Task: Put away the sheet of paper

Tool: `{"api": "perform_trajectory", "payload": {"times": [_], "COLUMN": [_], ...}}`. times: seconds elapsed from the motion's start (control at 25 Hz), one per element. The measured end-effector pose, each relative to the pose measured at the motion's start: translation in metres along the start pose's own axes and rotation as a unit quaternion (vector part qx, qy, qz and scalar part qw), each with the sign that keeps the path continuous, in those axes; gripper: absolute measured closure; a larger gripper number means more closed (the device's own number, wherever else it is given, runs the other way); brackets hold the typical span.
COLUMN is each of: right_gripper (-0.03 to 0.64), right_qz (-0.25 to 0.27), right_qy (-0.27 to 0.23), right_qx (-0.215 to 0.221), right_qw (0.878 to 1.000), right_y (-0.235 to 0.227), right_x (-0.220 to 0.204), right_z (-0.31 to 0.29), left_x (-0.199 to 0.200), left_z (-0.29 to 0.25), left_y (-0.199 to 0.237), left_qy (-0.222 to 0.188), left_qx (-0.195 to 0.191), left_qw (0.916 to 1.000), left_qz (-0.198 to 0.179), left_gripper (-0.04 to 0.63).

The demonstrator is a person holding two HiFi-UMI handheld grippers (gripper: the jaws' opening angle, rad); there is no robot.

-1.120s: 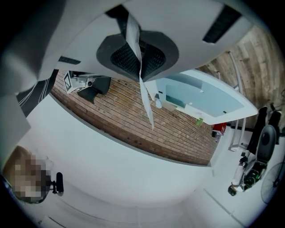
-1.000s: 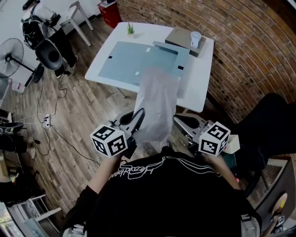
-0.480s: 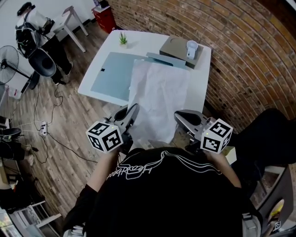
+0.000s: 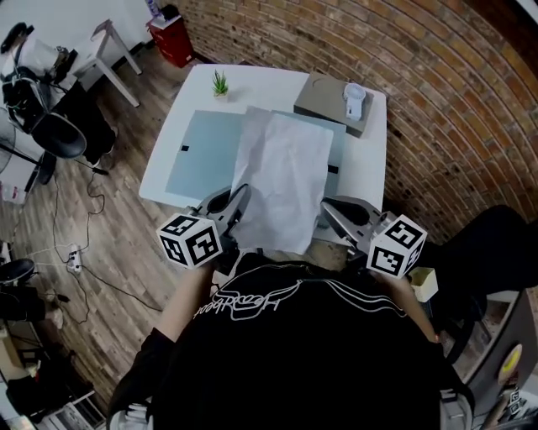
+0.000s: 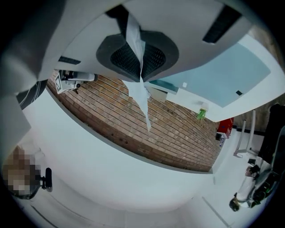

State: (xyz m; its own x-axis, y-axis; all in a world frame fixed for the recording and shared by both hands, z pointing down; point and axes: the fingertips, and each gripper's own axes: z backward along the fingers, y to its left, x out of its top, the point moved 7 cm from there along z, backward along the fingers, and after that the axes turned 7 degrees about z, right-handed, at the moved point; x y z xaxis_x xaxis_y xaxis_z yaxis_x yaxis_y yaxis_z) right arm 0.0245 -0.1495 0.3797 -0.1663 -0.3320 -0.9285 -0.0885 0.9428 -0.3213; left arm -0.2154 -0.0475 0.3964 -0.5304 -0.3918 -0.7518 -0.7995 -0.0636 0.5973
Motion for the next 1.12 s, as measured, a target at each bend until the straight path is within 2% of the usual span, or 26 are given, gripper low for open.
{"api": "perform_trajectory", "payload": {"times": [0.24,0.56,0.92,1.12], "right_gripper": [0.615,0.615,0.615,0.615], "right_qz": [-0.005,-0.016,-0.035,-0.042], "right_qy": [-0.017,-0.021,-0.016,-0.015], "right_qx": [-0.036,-0.069,-0.1,-0.113], "right_qw": [0.999,0.997,0.994,0.993], "right_y": [-0.005,-0.007,-0.008,-0.005], "right_x": [0.019,0.027,0.018,0.015], "right_z": [-0.047,-0.094,-0.123,-0.135], "left_x": [0.043,0.079,0.094,0.092], "left_z": [-0.01,-0.01,-0.019,-0.022], "left_y": [0.052,0.112,0.17,0.193], "left_qy": [0.025,0.035,0.039,0.049], "left_qx": [-0.019,-0.024,-0.006,-0.002], "left_qw": [0.9995,0.9991,0.9991,0.9981], "left_qz": [-0.005,0.001,0.016,0.037], "left_gripper": [0.565,0.565,0.565,0.565]}}
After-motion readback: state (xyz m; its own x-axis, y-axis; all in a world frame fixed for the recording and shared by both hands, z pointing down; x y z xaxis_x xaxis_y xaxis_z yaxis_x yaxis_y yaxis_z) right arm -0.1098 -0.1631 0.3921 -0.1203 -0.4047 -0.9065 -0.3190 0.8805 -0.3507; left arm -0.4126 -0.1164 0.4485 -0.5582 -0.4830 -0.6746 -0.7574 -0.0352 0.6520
